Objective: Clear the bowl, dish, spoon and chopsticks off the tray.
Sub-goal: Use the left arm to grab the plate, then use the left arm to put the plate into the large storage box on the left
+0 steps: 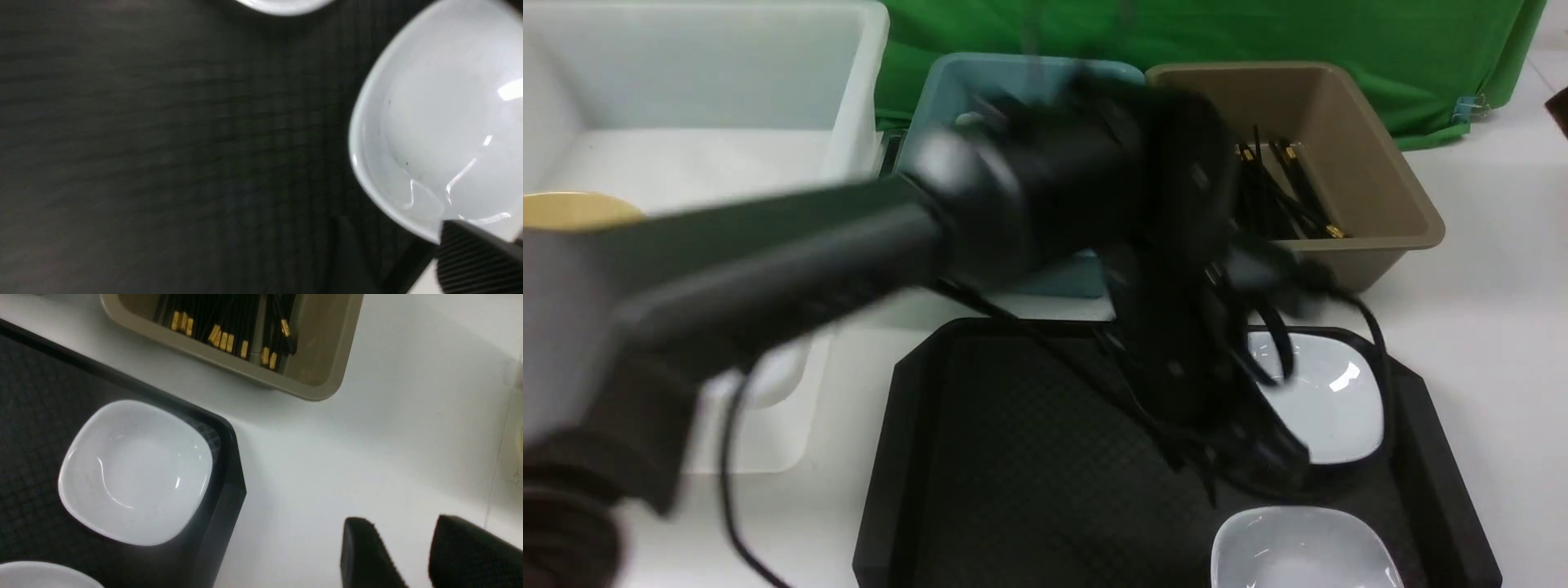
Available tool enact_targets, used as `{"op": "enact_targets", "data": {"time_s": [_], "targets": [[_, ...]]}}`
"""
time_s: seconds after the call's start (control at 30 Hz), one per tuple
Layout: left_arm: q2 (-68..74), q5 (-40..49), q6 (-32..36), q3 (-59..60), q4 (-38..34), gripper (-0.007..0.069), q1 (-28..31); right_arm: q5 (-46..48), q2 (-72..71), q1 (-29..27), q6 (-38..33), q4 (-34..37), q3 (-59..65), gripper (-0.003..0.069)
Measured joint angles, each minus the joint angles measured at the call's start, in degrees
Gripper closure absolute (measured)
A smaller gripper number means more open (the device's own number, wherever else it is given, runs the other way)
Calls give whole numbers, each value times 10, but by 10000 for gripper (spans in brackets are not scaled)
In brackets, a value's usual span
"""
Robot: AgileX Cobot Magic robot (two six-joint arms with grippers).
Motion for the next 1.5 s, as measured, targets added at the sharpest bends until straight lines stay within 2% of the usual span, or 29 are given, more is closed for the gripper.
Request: {"op": "enact_targets", "data": {"time_s": [0.07,0.1,0.13,0.17,0.27,0.47,0.8,0.83,0.93,0.97,1.03,1.07,1.2,1.3,1.37,1.4,1.43,1.47,1.5], "targets": [[34,-17,-2,0,0,169,-20,1,-13,0,4,0,0,424],[42,-22,-2,0,-1,132,-24,1,-18,0,5,0,0,422],[45,-22,-2,0,-2,125,-25,1,-20,0,5,0,0,422],[53,-34,-7,1,-2,67,-27,1,-26,0,7,0,0,422],[57,-54,-9,1,-2,33,-27,1,-32,0,7,0,0,422],[64,-91,-22,2,-2,45,-26,1,-39,0,8,0,0,421],[93,-97,-38,4,-13,83,-23,1,-39,0,8,0,0,421],[100,-93,-41,4,-15,91,-23,1,-39,0,8,0,0,421],[104,-86,-51,1,-24,212,-22,1,-39,0,8,-1,0,421],[104,-84,-52,1,-25,270,-22,1,-39,0,8,-1,0,421],[106,-71,-55,1,-21,443,-21,1,-39,0,8,-1,0,421],[103,-68,-61,-2,-26,487,-19,1,-39,0,8,-1,0,421],[86,-32,-67,-13,-30,538,-3,1,-39,0,8,-1,0,421],[50,1,-68,-28,-31,597,36,1,-39,0,8,-1,0,421],[6,6,-64,-38,-44,603,78,1,-39,0,8,-1,0,421],[1,6,-63,-38,-46,603,78,1,-39,0,8,-1,0,421],[-47,7,-59,-42,-65,605,126,1,-39,0,8,-1,0,421],[-53,7,-58,-42,-67,606,126,1,-39,0,8,-1,0,421],[-94,7,-55,-44,-81,606,172,1,-39,0,8,-1,0,421]]}}
